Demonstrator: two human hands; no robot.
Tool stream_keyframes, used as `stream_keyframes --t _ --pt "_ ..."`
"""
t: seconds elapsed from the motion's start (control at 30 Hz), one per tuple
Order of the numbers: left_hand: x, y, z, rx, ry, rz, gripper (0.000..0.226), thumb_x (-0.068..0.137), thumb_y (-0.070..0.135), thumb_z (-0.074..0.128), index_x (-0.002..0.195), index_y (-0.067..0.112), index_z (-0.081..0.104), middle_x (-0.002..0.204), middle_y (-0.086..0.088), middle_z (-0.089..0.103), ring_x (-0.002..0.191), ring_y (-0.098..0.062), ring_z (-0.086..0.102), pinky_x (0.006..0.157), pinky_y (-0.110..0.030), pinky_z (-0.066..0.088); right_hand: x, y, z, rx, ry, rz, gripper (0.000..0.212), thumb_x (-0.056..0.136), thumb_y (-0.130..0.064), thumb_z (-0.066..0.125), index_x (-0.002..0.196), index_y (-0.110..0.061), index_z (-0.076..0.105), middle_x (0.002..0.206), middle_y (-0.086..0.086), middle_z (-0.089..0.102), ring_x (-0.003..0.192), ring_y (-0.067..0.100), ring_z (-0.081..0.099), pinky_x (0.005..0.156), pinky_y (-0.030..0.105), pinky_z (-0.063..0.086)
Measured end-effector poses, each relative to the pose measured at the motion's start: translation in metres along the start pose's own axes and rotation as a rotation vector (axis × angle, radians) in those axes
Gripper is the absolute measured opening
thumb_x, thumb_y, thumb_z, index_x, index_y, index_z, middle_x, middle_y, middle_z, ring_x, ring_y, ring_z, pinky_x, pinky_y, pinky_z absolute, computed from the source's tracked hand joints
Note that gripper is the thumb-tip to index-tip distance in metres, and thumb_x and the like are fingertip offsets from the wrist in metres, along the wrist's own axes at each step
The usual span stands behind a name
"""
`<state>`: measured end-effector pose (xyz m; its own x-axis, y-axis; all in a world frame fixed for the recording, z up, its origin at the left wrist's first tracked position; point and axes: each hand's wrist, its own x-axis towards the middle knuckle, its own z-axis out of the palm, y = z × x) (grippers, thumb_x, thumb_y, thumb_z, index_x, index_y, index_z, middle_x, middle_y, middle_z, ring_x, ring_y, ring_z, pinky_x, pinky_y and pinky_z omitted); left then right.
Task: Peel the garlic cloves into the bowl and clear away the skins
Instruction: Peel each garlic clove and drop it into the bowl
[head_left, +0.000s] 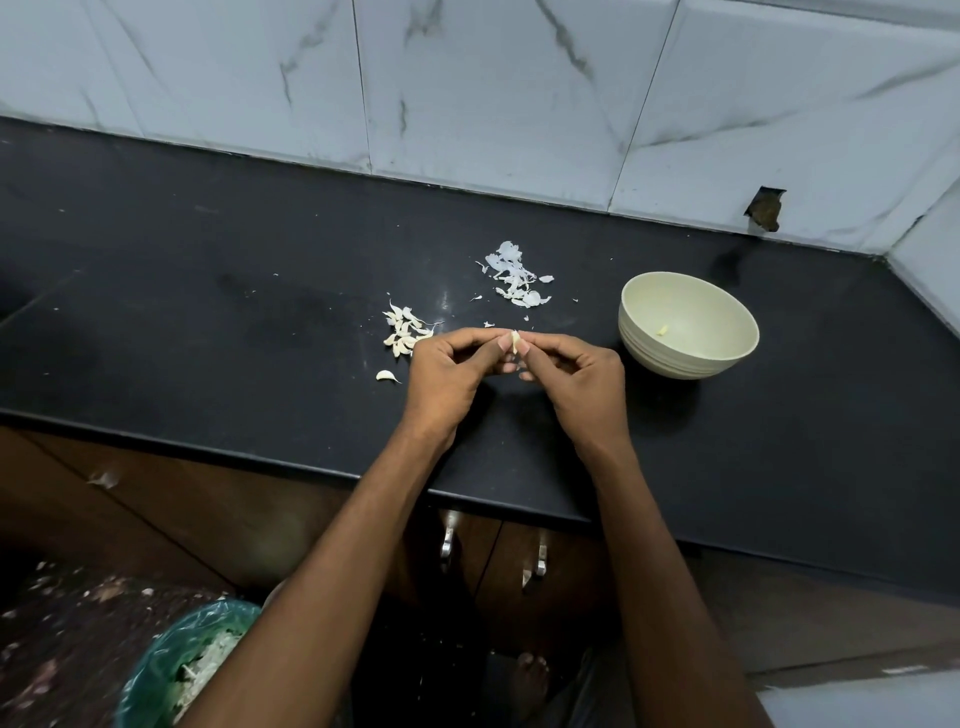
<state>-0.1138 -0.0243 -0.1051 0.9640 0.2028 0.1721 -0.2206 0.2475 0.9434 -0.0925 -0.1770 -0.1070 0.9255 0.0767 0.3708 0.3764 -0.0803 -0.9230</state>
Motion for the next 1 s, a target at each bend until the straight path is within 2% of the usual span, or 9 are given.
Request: stream_keyframes --t 0.13,0.33,0.43,0.53,0.63,0.87,1.0 --pt "-0.001 -0.001 0.000 0.019 0.004 0.006 0.012 0.091 0.000 0.075 0.102 -0.001 0.079 0.098 -0.019 0.078 0.092 -0.033 0.075 0.094 -0.046 0.060 -0.002 0.000 0.003 -0.161 0.073 -0.087 0.017 0.093 -0.007 0.076 0.110 -0.008 0.081 0.089 0.003 0.080 0.079 0.012 0.078 0.076 0.023 0.060" --pt "0.000 -0.002 0.001 0.048 0.011 0.040 0.018 0.087 -0.007 0.076 0.105 -0.008 0.077 0.101 -0.021 0.077 0.094 -0.032 0.075 0.089 -0.035 0.061 -0.005 -0.002 0.005 -0.279 0.094 -0.158 0.015 0.095 -0.010 0.075 0.107 -0.012 0.082 0.087 -0.001 0.079 0.078 0.005 0.076 0.076 0.022 0.060" --pt "0.000 -0.004 0.000 0.074 0.020 0.062 0.017 0.086 -0.007 0.077 0.101 -0.001 0.080 0.099 -0.019 0.074 0.096 -0.035 0.074 0.090 -0.040 0.061 -0.006 -0.006 0.004 -0.243 0.068 -0.145 0.015 0.094 -0.009 0.075 0.106 -0.016 0.081 0.088 -0.004 0.080 0.080 0.005 0.077 0.077 0.022 0.060" --pt "0.002 -0.008 -0.002 0.099 0.027 0.057 0.018 0.085 -0.004 0.080 0.096 0.010 0.083 0.093 -0.012 0.073 0.098 -0.040 0.073 0.096 -0.054 0.059 -0.006 -0.009 0.004 -0.249 0.045 -0.160 0.020 0.094 -0.009 0.075 0.107 -0.025 0.078 0.087 -0.007 0.079 0.080 0.005 0.077 0.077 0.024 0.061" --pt "0.004 -0.012 -0.003 0.128 0.024 0.045 0.017 0.084 -0.001 0.082 0.098 0.009 0.083 0.093 -0.013 0.074 0.099 -0.044 0.072 0.098 -0.061 0.055 -0.006 -0.009 0.003 -0.252 0.035 -0.151 0.021 0.095 -0.009 0.074 0.105 -0.026 0.078 0.084 -0.007 0.079 0.077 0.006 0.077 0.076 0.026 0.062" --pt "0.004 -0.011 -0.004 0.129 0.002 0.025 0.019 0.082 0.001 0.084 0.100 0.005 0.082 0.097 -0.018 0.076 0.101 -0.042 0.072 0.101 -0.061 0.054 -0.005 -0.012 0.002 -0.177 0.019 -0.044 0.023 0.094 -0.004 0.073 0.099 -0.025 0.079 0.082 -0.007 0.079 0.077 0.010 0.078 0.077 0.024 0.061" --pt "0.003 -0.007 -0.003 0.084 -0.001 -0.021 0.021 0.082 0.000 0.083 0.103 -0.003 0.080 0.099 -0.020 0.076 0.098 -0.038 0.075 0.101 -0.057 0.056 -0.006 -0.016 0.000 -0.101 0.010 -0.011 0.023 0.095 -0.003 0.072 0.095 -0.025 0.079 0.084 -0.005 0.080 0.079 0.013 0.079 0.077 0.022 0.059"
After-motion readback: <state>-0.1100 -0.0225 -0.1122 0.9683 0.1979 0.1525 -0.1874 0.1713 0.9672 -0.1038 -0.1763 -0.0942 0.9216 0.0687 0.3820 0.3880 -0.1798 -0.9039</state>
